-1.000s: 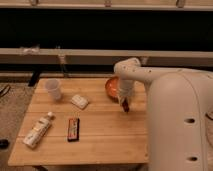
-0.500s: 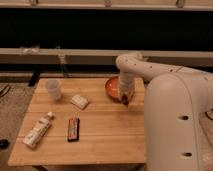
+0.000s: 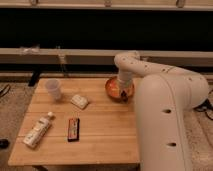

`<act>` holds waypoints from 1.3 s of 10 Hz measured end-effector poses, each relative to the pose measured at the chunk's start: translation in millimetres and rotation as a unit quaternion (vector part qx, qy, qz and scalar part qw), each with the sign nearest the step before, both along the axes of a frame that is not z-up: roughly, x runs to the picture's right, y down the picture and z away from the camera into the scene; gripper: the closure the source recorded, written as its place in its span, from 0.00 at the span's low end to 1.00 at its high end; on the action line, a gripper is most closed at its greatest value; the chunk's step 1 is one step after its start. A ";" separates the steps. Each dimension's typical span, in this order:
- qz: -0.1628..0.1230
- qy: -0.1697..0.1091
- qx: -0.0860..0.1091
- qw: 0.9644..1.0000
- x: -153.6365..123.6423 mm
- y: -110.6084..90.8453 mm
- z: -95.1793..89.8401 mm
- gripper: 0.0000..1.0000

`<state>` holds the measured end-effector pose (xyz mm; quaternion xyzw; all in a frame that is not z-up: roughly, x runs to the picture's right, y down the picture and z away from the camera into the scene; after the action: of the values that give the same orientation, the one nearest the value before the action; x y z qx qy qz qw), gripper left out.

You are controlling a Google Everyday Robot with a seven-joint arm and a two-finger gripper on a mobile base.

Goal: Place the pepper in the ceramic bowl

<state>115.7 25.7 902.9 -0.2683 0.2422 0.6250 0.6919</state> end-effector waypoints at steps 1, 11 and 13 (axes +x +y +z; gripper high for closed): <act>0.000 0.003 0.009 1.000 0.8 -11.4 3.7 1.00; 0.038 0.034 0.052 0.997 1.2 -12.9 39.3 0.20; 0.045 0.038 0.061 0.996 2.1 -15.0 37.0 0.20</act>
<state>117.8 10.7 939.9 -0.2118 0.2173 0.6787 0.6688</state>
